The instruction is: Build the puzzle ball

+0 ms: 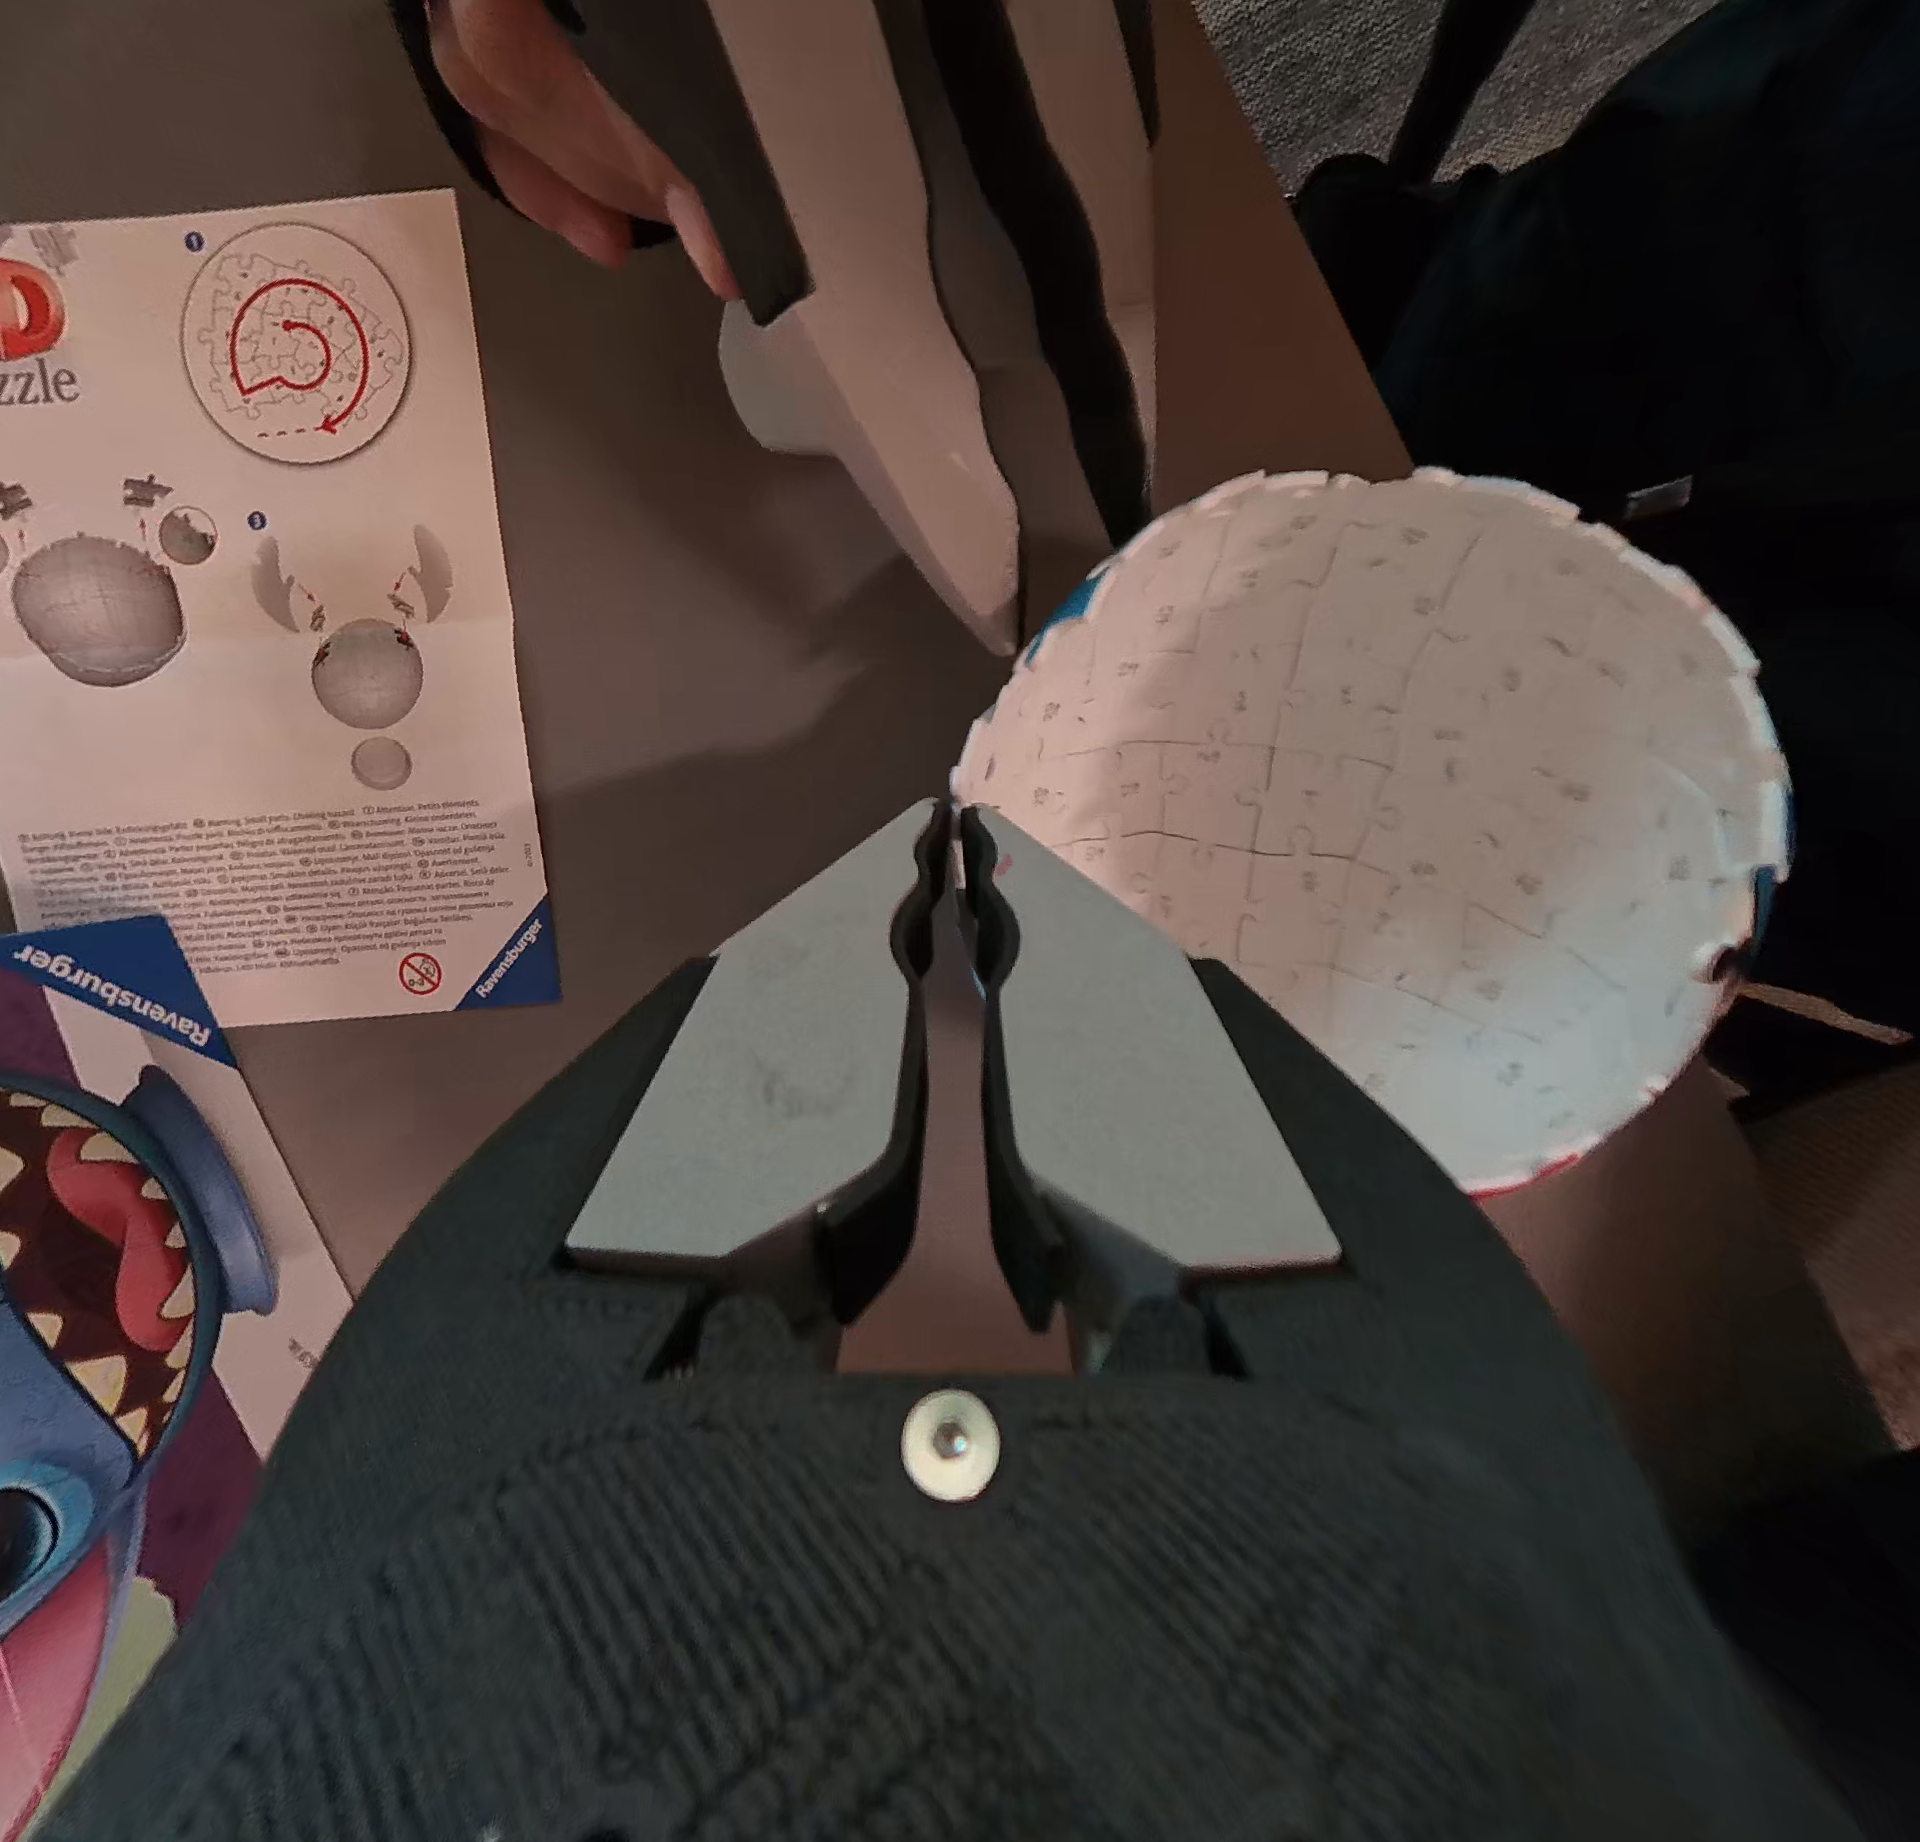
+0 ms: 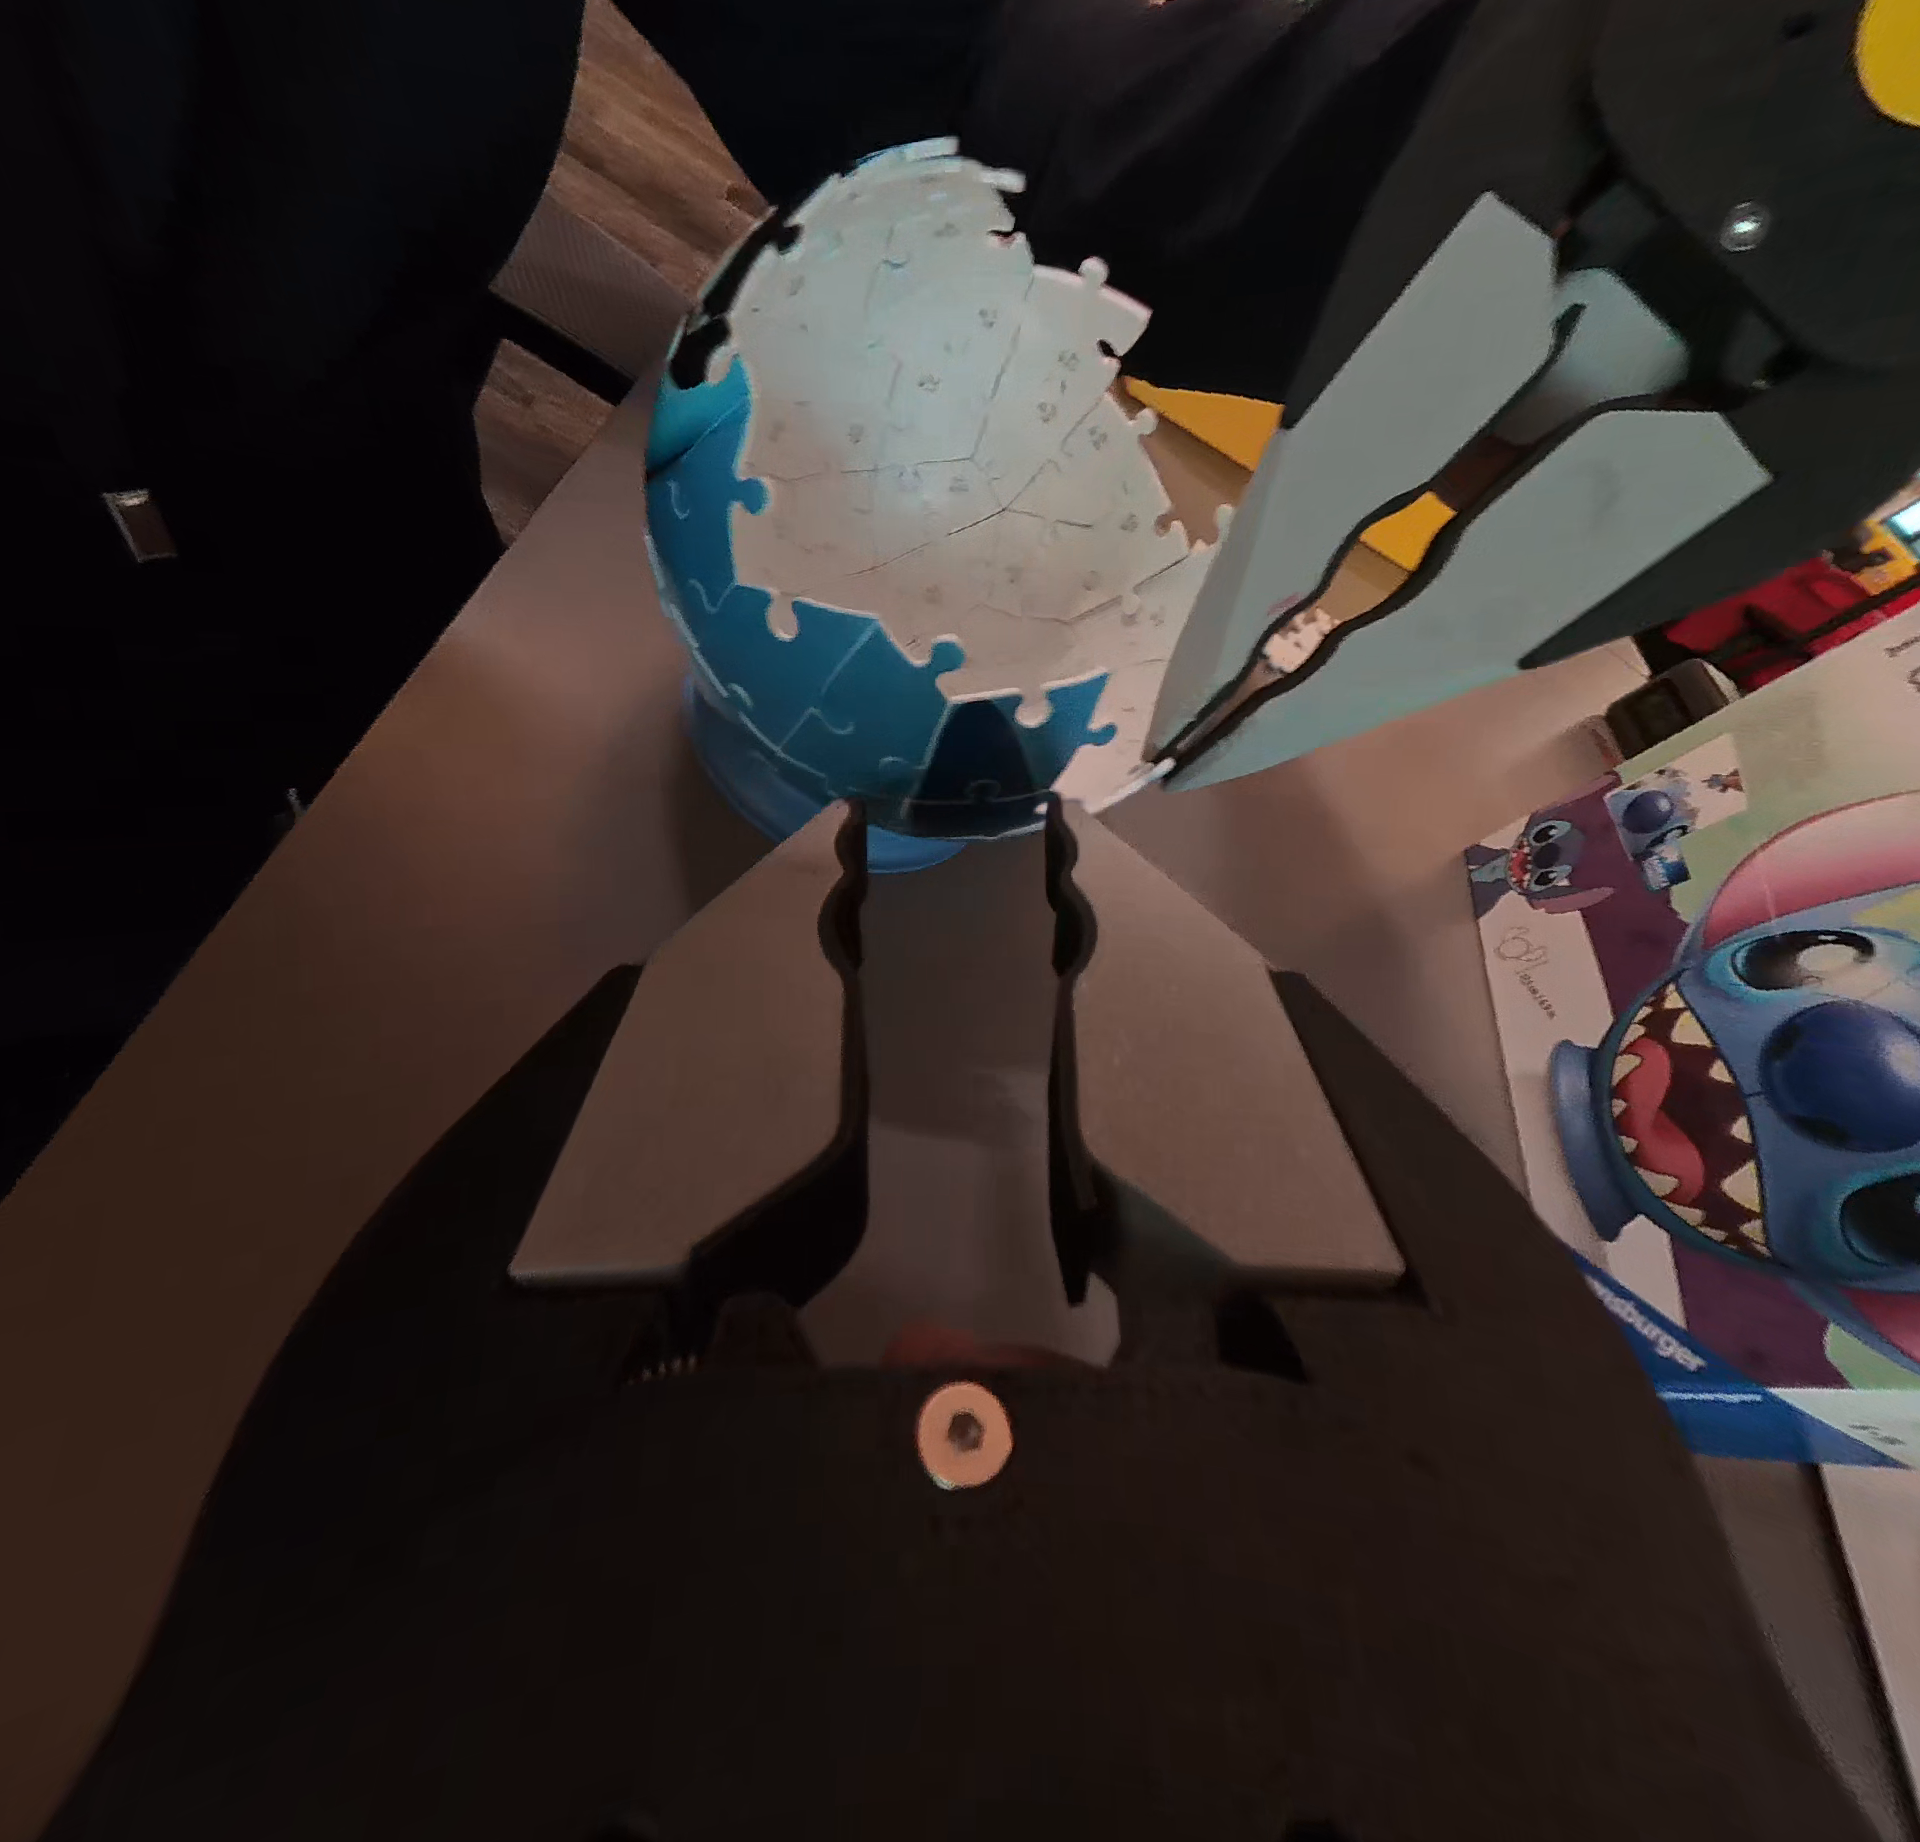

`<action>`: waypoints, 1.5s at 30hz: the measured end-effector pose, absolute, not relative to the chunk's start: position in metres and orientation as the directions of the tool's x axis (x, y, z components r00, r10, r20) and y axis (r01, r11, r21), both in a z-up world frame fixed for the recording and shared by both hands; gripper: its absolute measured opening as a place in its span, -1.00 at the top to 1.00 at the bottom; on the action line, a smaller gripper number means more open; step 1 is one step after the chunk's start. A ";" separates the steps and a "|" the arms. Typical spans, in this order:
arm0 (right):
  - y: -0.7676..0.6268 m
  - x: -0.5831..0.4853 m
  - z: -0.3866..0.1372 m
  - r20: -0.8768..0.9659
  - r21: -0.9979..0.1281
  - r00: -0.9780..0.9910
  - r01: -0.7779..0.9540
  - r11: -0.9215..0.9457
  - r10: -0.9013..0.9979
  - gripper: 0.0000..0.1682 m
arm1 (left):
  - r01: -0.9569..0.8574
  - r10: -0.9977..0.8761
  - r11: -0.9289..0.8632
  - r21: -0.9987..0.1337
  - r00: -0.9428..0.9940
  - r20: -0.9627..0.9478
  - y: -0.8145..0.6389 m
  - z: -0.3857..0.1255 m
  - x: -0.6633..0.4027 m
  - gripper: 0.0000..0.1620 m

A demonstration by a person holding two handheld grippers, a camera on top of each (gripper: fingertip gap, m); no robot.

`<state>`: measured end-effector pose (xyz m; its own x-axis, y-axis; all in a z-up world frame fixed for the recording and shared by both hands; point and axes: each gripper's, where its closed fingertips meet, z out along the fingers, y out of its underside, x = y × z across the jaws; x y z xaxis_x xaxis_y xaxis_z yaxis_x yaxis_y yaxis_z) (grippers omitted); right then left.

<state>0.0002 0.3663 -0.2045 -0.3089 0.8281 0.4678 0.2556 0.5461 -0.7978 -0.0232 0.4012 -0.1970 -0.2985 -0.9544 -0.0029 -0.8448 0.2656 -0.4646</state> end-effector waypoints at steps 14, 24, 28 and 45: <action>0.344 0.007 -0.212 0.498 -0.771 -0.271 0.297 0.564 0.824 0.56 | -0.762 -0.868 0.483 -0.432 -0.480 -0.125 0.391 -0.191 -0.020 1.00; 0.320 0.003 -0.207 0.527 -0.759 -0.282 0.268 0.593 0.802 0.57 | -0.618 -0.808 0.571 -0.541 -0.541 -0.235 0.369 -0.136 -0.014 1.00; 0.304 -0.004 -0.206 0.536 -0.758 -0.298 0.241 0.606 0.790 0.58 | -0.606 -0.800 0.584 -0.541 -0.544 -0.253 0.360 -0.128 -0.020 1.00; 0.293 -0.006 -0.181 0.572 -0.775 -0.198 0.186 0.604 0.796 0.54 | -0.599 -0.795 0.598 -0.532 -0.528 -0.299 0.333 -0.109 -0.048 1.00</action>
